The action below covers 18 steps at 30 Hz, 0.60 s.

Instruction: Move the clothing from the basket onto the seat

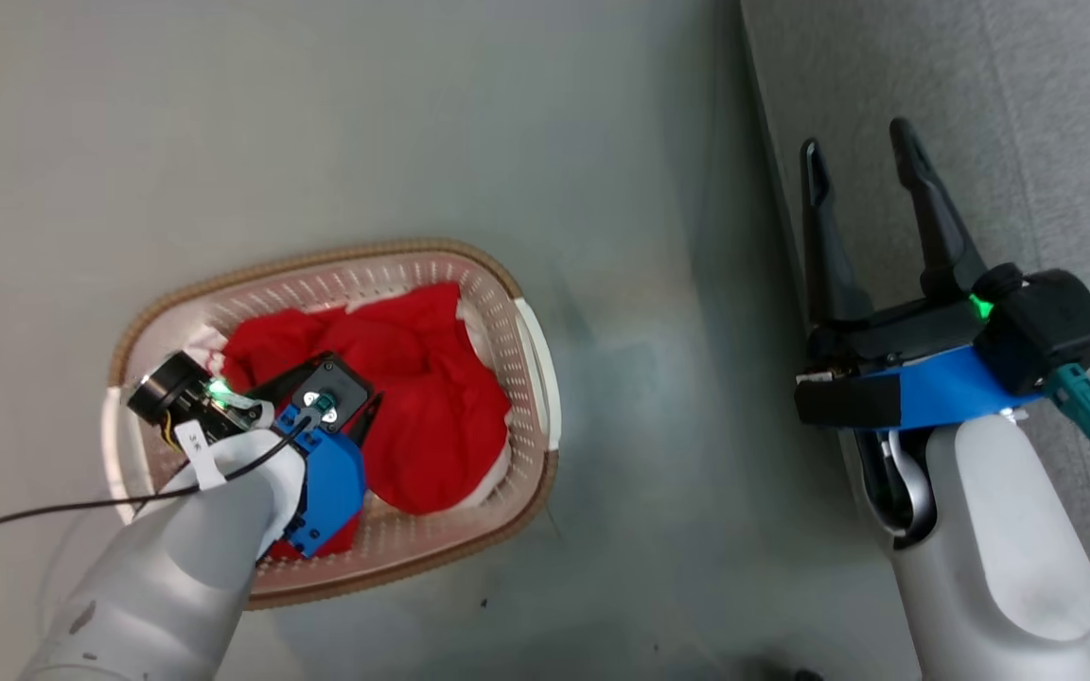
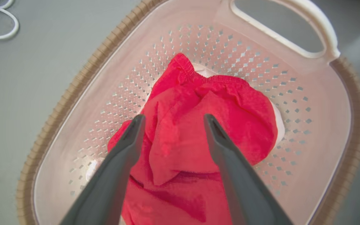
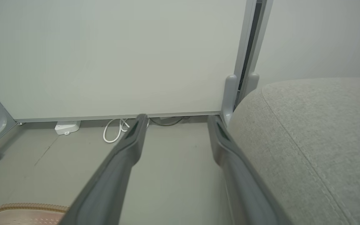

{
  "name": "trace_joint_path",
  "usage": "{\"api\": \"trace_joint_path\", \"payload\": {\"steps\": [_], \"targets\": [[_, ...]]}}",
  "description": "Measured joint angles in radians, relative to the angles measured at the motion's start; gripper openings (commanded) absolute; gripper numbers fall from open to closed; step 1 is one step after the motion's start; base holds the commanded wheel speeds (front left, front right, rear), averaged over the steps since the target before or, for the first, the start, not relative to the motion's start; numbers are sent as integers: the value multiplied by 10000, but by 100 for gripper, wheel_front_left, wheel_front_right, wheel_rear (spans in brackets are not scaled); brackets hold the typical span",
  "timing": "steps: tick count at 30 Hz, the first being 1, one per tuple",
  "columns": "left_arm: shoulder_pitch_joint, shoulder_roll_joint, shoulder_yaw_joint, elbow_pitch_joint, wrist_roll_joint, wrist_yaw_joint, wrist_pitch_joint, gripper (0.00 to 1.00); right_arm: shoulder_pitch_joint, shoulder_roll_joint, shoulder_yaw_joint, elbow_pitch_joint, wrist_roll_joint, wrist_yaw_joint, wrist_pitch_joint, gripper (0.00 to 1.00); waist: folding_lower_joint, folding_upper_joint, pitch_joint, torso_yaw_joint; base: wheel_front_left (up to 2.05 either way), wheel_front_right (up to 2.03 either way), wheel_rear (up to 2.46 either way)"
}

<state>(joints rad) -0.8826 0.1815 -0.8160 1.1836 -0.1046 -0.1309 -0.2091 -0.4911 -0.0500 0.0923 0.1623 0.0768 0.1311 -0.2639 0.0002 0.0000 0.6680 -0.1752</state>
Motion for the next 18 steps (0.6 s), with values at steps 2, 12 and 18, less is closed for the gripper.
{"api": "trace_joint_path", "payload": {"steps": [2, 12, 18], "targets": [[-267, 10, -393, 242, -144, 0, 259, 100, -143, 0, -13, -63, -81, 0, 0, 100, 0, 0, 396, -62, 0, 0, 0], [-1447, 324, -1639, 688, -750, 0, 848, 100, -661, 2, -92, -408, -339, 0, 0, 100, 0, 0, 2041, -168, 0, 0, 0], [-1870, 314, -2268, 775, -851, 0, 786, 24, -755, 2, -182, -552, -487, 0, 0, 100, -1, 0, 2557, -53, 0, 0, 0]]}}
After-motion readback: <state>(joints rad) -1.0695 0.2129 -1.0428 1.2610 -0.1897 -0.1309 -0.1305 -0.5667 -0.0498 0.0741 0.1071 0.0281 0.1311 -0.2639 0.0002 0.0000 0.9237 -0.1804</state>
